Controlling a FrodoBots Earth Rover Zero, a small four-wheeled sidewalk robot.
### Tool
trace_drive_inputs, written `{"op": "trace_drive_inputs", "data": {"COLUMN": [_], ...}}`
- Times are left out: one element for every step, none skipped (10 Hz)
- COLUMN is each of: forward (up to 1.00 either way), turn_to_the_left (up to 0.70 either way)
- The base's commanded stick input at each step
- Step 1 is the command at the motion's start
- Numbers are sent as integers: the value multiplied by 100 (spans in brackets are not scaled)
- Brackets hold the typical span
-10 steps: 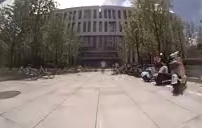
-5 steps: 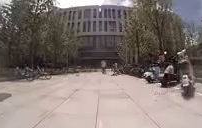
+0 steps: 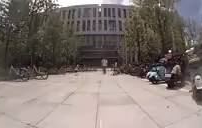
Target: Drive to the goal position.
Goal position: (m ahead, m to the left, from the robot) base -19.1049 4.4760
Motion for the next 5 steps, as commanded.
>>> {"op": "trace_drive_inputs", "data": {"forward": [70, 70, 70, 70, 70], "turn_to_the_left": [3, 3, 3, 3, 3]}}
